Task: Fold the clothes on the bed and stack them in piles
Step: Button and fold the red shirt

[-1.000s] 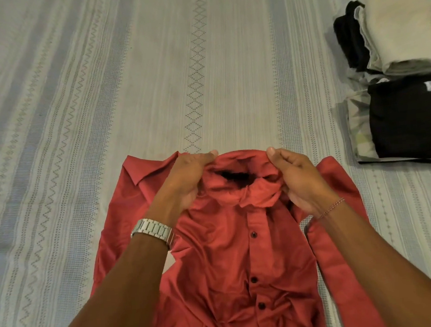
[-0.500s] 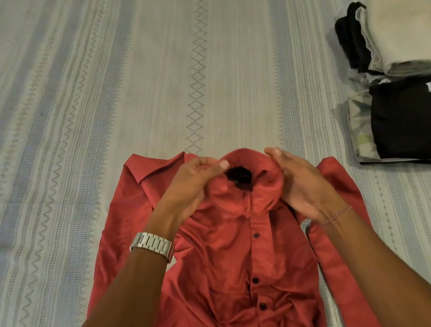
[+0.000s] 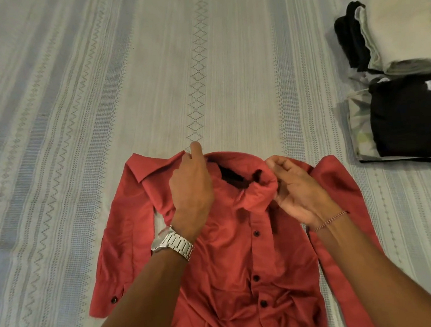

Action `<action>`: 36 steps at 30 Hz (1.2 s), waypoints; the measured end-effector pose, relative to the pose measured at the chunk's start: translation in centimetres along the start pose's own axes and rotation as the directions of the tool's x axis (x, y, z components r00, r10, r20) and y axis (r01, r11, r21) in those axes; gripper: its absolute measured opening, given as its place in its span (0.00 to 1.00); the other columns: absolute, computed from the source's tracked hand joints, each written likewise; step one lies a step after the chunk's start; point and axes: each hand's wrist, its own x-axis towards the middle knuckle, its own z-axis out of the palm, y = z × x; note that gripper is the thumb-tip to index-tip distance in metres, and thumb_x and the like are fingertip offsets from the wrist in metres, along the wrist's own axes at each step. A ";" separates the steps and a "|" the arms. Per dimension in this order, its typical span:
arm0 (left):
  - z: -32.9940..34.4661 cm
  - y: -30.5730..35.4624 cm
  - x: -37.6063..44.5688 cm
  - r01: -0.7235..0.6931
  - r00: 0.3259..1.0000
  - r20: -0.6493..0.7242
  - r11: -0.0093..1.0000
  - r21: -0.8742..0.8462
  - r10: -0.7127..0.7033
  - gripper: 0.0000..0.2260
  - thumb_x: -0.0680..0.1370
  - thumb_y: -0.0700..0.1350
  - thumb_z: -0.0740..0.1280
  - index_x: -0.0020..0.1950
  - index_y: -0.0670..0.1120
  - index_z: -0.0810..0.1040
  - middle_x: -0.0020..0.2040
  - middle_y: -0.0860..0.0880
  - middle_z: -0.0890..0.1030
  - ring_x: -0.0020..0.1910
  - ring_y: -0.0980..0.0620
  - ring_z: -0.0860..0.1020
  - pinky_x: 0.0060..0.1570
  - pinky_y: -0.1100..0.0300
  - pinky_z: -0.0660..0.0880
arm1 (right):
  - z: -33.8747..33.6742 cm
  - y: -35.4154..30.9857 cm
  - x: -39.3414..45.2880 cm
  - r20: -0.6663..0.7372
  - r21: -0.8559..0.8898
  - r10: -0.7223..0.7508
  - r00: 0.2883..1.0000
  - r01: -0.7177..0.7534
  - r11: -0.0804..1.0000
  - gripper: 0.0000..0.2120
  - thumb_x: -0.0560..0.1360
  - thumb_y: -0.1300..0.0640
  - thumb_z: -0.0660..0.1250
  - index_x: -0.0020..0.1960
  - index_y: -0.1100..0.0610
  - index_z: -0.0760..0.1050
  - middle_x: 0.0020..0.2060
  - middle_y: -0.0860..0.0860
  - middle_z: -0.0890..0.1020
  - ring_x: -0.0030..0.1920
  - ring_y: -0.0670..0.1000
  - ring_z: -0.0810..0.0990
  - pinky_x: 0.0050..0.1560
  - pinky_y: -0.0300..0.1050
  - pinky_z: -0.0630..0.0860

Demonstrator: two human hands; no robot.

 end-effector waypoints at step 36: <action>3.3 -7.0 6.1 -0.382 0.844 0.407 0.924 -0.002 0.350 0.28 0.75 0.55 0.65 0.69 0.37 0.73 0.63 0.38 0.77 0.61 0.37 0.74 0.62 0.45 0.71 | -5.0 -1.3 5.2 0.096 -0.928 -0.357 0.929 -0.047 -0.370 0.14 0.79 0.50 0.68 0.57 0.60 0.75 0.53 0.59 0.79 0.56 0.63 0.78 0.55 0.55 0.72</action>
